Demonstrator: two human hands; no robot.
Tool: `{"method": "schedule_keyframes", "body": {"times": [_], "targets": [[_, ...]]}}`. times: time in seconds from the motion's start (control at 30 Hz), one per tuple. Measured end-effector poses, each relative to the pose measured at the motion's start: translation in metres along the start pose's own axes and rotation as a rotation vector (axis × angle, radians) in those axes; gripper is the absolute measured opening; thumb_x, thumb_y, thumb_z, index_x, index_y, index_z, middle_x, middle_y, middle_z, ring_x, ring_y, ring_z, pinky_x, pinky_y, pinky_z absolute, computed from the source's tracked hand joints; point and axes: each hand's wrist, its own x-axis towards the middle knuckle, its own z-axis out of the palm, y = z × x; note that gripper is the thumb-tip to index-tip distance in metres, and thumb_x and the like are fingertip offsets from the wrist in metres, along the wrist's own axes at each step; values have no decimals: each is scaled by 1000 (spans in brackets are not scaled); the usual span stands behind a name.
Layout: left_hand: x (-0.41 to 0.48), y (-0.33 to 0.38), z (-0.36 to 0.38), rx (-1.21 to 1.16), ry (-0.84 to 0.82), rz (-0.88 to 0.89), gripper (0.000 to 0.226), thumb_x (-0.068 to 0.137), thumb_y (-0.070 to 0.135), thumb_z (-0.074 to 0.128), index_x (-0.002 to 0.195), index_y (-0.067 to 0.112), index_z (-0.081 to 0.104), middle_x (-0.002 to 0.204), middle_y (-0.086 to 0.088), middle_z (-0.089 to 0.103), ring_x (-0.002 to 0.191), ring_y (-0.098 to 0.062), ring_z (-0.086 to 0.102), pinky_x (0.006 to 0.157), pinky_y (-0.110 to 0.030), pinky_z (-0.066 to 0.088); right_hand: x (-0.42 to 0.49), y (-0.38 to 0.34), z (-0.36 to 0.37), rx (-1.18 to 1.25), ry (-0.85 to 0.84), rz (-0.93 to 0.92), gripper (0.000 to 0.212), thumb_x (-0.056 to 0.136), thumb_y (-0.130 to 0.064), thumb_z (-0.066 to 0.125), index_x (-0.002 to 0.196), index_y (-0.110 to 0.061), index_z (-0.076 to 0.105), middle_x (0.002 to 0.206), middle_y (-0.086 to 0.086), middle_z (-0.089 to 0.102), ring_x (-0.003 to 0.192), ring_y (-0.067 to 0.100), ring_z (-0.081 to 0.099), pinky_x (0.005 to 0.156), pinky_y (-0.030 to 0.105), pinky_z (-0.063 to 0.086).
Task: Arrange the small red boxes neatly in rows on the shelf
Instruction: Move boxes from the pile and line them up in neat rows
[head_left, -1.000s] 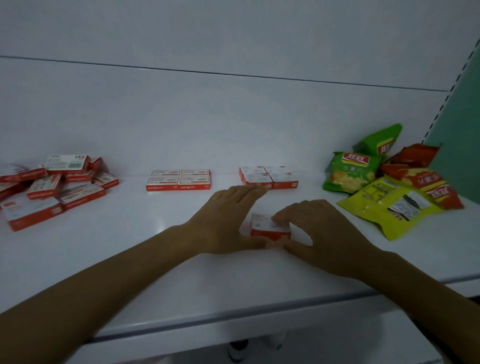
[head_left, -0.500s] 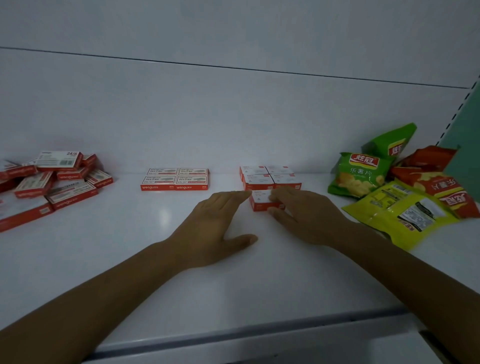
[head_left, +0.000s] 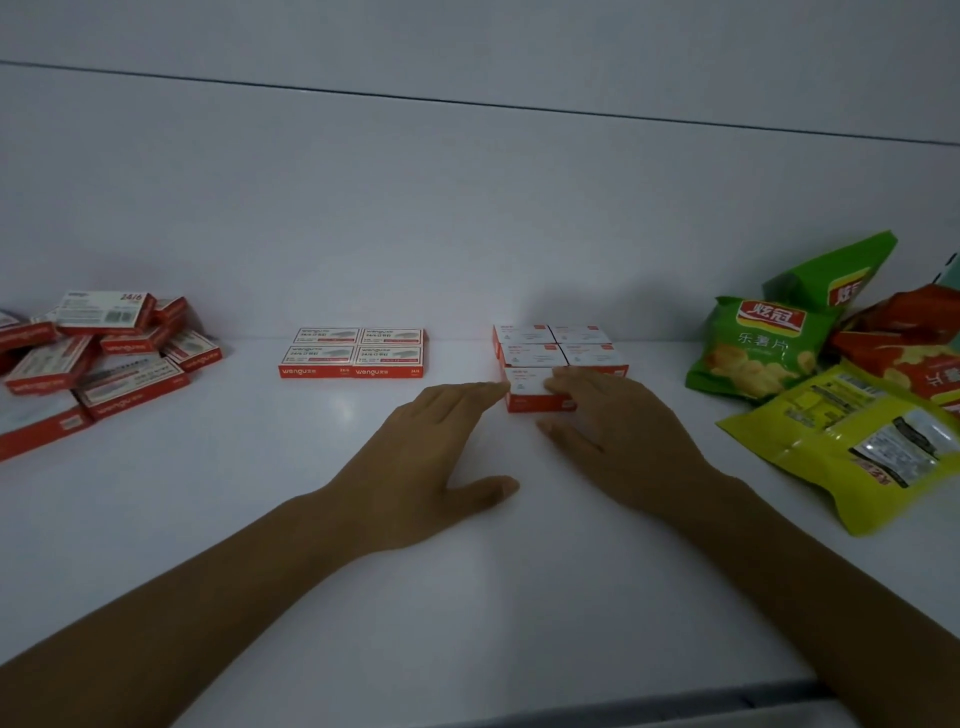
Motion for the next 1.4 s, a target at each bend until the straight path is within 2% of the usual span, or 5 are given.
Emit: {"method": "schedule_keyframes", "body": {"times": [0.27,0.67,0.87,1.07,1.4], "targets": [[0,-5,2,-12,-2,14,80,77,69,41,145,34,17,146,14,30,121,16,14,92,7,4,2,-1,0,40,42,16,51,91,-52,39,132,-23,42,137,-5,45,123,14,43,98,26,33],[2,0,0,11,97,-81,81,81,62,53,147,28,19,151,11,25,138,-8,24,106,-20,16,5,20,1,367,240,160,70,81,-55,57,138,-25,31,140,-3,40,125,13,40,101,32,34],[5,0,-16,202,126,-102,85,81,65,45,148,26,11,157,9,5,144,-12,7,115,-38,17,7,-2,-16,181,216,-2,74,79,-58,58,138,-23,32,145,-3,36,130,15,34,105,31,24],[-13,-13,-57,415,169,-73,84,81,71,29,149,24,11,157,5,5,144,-15,5,114,-39,14,28,-52,-38,130,193,-169,78,77,-66,50,140,-23,32,148,-3,34,134,16,31,109,36,22],[-121,-76,-104,470,133,-266,83,80,71,25,148,26,11,156,7,8,143,-13,6,113,-38,9,64,-166,8,182,165,-457,71,80,-62,47,128,-10,52,131,9,55,121,26,52,102,41,38]]}}
